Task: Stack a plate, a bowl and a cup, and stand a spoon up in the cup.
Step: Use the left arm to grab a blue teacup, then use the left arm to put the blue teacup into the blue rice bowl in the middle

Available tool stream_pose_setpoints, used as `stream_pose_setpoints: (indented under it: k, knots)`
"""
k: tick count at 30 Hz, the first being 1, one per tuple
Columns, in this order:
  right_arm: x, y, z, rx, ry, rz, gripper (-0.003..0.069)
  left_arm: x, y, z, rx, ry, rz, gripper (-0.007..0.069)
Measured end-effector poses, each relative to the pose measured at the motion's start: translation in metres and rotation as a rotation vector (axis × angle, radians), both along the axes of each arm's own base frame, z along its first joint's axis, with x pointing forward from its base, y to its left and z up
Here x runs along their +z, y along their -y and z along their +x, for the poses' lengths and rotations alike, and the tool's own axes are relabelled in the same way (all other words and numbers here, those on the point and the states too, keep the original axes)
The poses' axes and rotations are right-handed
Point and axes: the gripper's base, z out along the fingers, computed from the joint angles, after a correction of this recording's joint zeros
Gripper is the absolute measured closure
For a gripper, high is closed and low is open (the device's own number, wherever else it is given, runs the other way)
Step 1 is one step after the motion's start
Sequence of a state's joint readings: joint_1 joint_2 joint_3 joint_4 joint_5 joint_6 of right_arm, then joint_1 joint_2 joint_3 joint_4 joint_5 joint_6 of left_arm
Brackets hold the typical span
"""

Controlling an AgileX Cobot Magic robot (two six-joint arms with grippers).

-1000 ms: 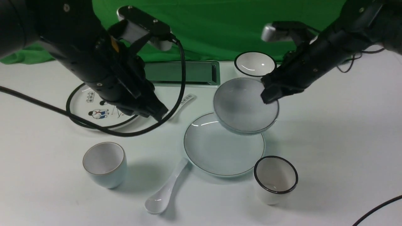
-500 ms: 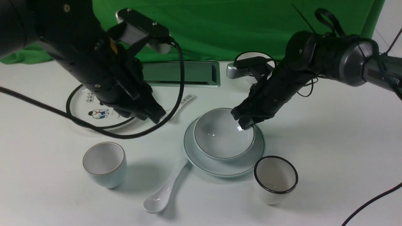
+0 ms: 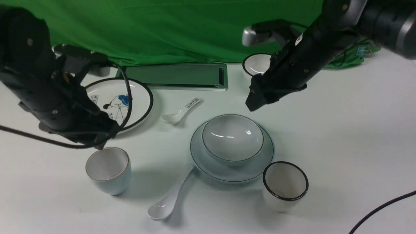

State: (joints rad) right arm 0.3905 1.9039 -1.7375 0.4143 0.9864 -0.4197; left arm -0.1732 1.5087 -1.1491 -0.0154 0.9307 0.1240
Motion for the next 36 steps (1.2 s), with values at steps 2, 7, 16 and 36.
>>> stream_pose_setpoints:
  k: [2, 7, 16, 36]
  knots:
    - [0.020, 0.003, -0.010, 0.017, 0.035, 0.010, 0.0154, -0.008, -0.001, 0.002, 0.018, 0.039, -0.014, 0.0175]
    - [0.042, 0.011, -0.022, 0.034, 0.092, -0.012, 0.0174, -0.021, 0.001, 0.013, 0.041, 0.075, -0.026, 0.0137]
    - [0.040, 0.015, -0.029, 0.058, 0.042, -0.078, 0.0221, -0.072, 0.002, 0.025, 0.042, -0.116, 0.021, 0.0417]
    - [0.131, 0.050, -0.104, 0.072, 0.221, -0.065, 0.0410, 0.043, 0.117, 0.071, -0.311, 0.126, -0.217, 0.0632]
